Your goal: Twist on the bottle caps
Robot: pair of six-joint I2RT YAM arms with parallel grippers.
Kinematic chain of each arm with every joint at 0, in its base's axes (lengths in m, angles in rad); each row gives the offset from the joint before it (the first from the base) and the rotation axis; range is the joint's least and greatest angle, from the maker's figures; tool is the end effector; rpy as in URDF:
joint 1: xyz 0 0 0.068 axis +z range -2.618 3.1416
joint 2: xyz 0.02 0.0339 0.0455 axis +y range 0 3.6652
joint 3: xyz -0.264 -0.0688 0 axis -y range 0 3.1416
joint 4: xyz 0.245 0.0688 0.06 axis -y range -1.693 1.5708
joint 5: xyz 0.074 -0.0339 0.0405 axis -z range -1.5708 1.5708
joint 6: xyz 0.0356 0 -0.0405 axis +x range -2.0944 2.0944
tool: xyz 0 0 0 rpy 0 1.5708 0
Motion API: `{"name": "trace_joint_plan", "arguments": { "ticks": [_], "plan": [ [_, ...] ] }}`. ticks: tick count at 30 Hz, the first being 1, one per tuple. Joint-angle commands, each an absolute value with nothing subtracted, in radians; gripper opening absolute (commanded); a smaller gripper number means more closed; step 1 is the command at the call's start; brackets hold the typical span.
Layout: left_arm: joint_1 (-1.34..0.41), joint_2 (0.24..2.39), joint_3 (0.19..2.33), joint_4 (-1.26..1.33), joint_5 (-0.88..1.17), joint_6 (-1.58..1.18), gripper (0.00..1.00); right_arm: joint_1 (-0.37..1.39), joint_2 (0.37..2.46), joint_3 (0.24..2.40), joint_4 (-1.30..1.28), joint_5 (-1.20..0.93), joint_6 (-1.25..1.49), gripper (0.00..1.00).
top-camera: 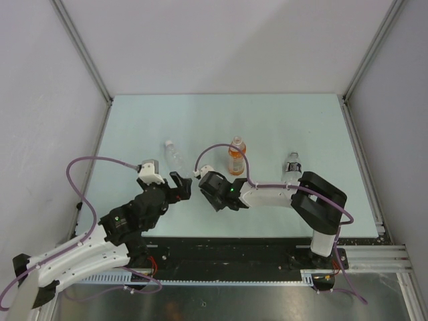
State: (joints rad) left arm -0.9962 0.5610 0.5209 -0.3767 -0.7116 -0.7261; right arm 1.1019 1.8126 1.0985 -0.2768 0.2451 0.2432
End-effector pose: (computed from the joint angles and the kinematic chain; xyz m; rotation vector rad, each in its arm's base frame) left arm 0.0934 -0.1015 0.2632 -0.1949 1.8995 -0.4670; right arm 0.1736 0.3236 0.1639 -0.9690 2.3400 0.2266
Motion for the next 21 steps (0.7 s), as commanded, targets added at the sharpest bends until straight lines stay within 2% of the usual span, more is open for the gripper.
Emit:
{"name": "trace_joint_plan", "arguments": {
  "ticks": [1,5,8,16,21],
  "plan": [
    [-0.992,0.55,0.527,-0.358,-0.748,-0.724,0.99,1.104,1.809,1.134,-0.292,0.25,0.251,0.23],
    [-0.992,0.569,0.53,-0.346,-0.795,-0.669,0.99,1.09,1.727,1.134,-0.326,0.261,0.26,0.1],
    [-0.992,0.608,0.515,-0.252,-0.776,-0.565,0.99,1.061,1.613,1.13,-0.376,0.262,0.272,0.07],
    [-0.991,0.774,0.257,0.573,-0.468,-0.191,1.0,0.912,1.189,1.054,-0.436,0.209,0.275,0.09],
    [-0.992,1.052,0.28,0.846,-0.428,-0.138,1.0,0.775,0.927,0.954,-0.374,0.08,0.3,0.09]
  ]
}}
